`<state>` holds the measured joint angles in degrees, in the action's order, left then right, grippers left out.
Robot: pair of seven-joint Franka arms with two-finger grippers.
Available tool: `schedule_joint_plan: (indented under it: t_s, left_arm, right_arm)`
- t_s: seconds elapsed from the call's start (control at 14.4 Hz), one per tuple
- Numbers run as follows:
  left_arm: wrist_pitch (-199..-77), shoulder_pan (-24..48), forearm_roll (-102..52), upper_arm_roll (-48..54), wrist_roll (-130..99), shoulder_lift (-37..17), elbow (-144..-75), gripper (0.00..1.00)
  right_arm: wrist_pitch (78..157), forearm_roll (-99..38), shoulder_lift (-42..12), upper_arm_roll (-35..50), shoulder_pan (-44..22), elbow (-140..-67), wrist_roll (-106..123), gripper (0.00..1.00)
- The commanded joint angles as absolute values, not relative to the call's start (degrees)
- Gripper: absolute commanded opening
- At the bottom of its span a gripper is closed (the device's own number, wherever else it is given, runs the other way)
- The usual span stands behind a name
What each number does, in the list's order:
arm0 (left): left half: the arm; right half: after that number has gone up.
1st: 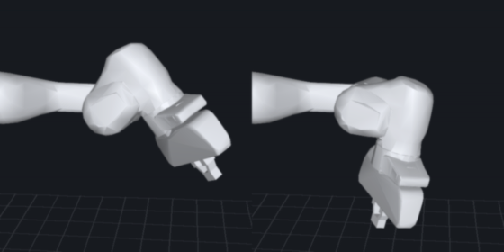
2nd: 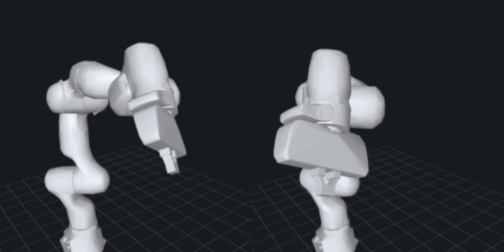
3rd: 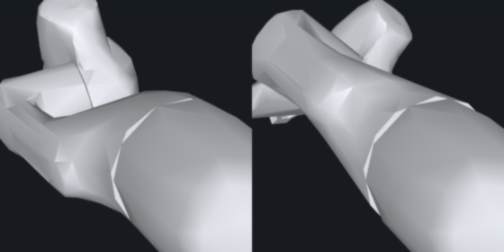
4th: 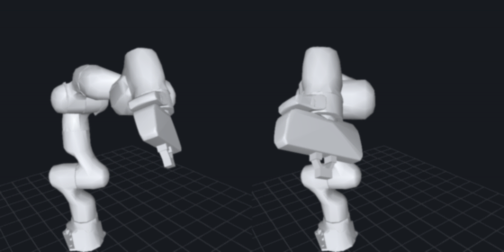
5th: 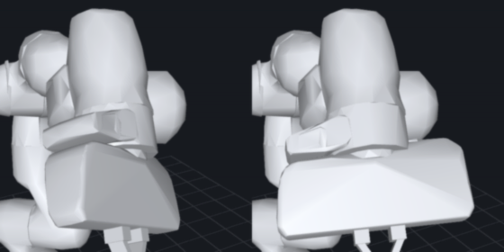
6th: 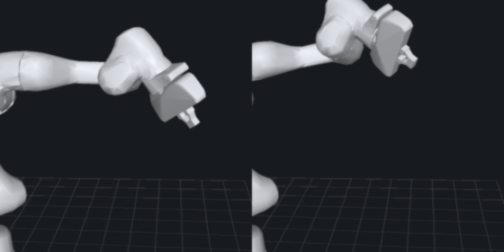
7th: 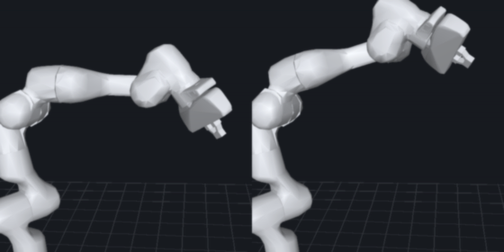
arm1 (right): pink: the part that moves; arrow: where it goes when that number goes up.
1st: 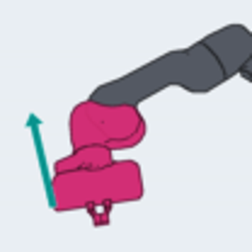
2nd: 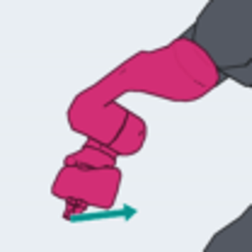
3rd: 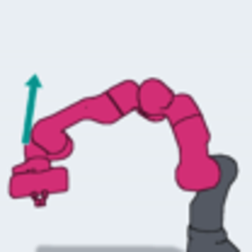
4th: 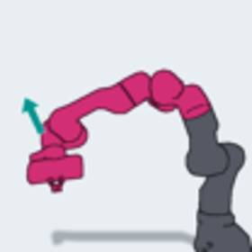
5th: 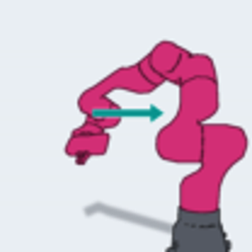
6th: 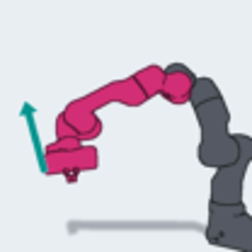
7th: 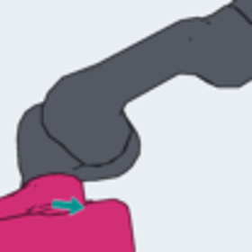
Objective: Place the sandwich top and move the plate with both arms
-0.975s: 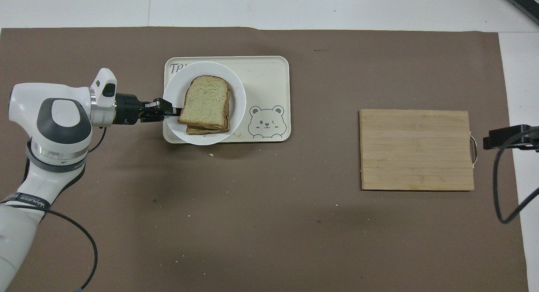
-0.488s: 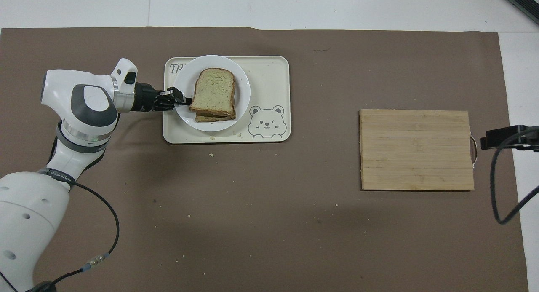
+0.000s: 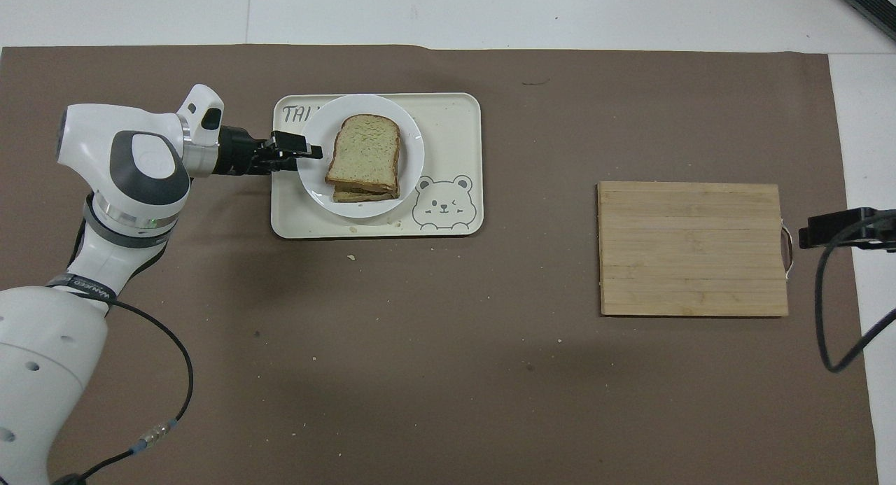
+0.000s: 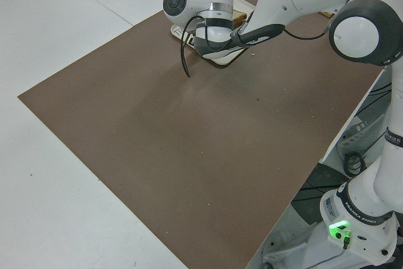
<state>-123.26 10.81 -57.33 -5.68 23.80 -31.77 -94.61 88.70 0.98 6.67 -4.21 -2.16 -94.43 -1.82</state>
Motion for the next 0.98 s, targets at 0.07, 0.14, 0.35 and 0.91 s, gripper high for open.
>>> schedule_joint_plan:
  t_s: [0.07, 0.14, 0.35, 0.91]
  left_arm:
    - [-120.1, 10.5, -45.2, -7.7, 16.0, -23.8, -96.1, 1.0]
    - [-119.6, 10.5, -39.5, -8.3, 12.8, -22.5, -96.1, 1.0]
    - [-114.9, 10.6, -22.1, -8.5, 3.4, -18.1, -95.7, 1.0]
    - [-102.7, 10.9, -3.6, -8.4, 1.8, -6.1, -93.0, 1.0]
  right_arm:
    - [88.2, 1.0, 7.1, -4.1, -2.0, -94.4, -0.4, 1.0]
    - [88.3, 1.1, 7.1, -4.1, -2.0, -94.4, -0.3, 1.0]
    - [89.0, 1.5, 7.1, -4.0, -2.1, -94.5, 1.7, 1.0]
    - [88.8, 1.6, 6.4, -4.1, -2.0, -93.8, 1.2, 1.0]
